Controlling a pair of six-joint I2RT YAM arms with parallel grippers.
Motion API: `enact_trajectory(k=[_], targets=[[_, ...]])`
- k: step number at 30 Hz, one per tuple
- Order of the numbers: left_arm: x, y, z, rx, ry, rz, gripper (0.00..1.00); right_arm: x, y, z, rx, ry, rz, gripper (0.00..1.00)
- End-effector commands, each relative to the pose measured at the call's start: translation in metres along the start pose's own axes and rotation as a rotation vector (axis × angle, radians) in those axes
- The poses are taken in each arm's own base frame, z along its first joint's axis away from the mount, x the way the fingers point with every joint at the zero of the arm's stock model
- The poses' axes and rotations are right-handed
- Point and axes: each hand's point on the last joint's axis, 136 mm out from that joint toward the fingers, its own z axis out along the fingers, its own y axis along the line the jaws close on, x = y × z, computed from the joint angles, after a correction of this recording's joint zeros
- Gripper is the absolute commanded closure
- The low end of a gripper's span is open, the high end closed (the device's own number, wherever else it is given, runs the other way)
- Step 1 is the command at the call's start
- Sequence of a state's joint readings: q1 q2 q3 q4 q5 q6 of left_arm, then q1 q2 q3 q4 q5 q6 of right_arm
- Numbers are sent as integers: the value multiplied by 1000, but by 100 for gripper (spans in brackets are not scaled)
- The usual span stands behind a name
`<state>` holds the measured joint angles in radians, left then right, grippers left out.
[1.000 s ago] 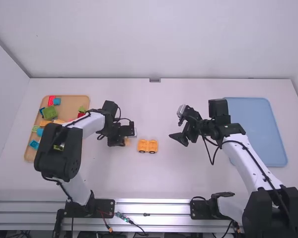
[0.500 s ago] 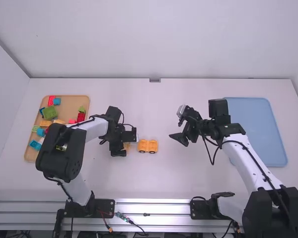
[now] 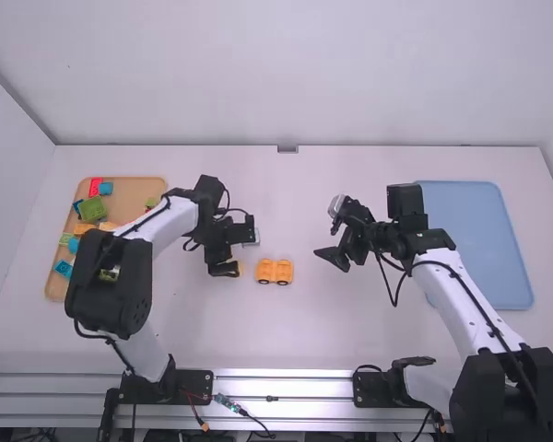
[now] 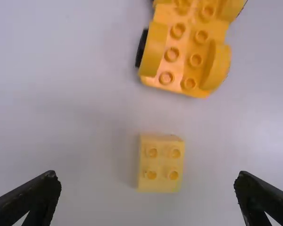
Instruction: Assemble lego blocks to make yellow taxi
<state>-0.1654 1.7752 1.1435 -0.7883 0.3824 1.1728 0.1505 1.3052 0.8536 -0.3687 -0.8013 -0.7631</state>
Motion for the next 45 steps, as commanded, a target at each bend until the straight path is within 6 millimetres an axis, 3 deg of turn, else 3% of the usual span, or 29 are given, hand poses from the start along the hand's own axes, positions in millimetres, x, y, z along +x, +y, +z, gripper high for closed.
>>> enact_trajectory(k=[1,4,7,13,15,22,26,33,41,45], targets=[[-26,-10,-38,-2,-201,124,1,-9,-3,-3,8,-15,-20,1],[-35,-23,-62,-7,-329,230,1,-8,-4,-3,12,-11,-19,1],[-37,-19,-80,-68,-406,216,1,-1,-11,-2,54,30,-21,1],[-21,-1,-77,-132,-313,92,1,3,-35,-6,173,75,-49,1],[-24,1,-78,-126,-332,27,1,1,-34,-5,169,67,-55,1],[-29,1,-79,-137,-365,91,1,-3,-25,-3,119,39,-126,1],[-37,-15,-69,-128,-454,320,1,2,-4,6,28,-35,-270,1],[-31,-7,-44,-173,-485,243,1,18,28,27,-83,-202,-346,1],[-24,-22,-23,-172,-525,325,1,33,36,70,-132,-260,-282,1],[-20,-22,-15,-168,-531,240,1,37,35,87,-187,-265,-244,1]])
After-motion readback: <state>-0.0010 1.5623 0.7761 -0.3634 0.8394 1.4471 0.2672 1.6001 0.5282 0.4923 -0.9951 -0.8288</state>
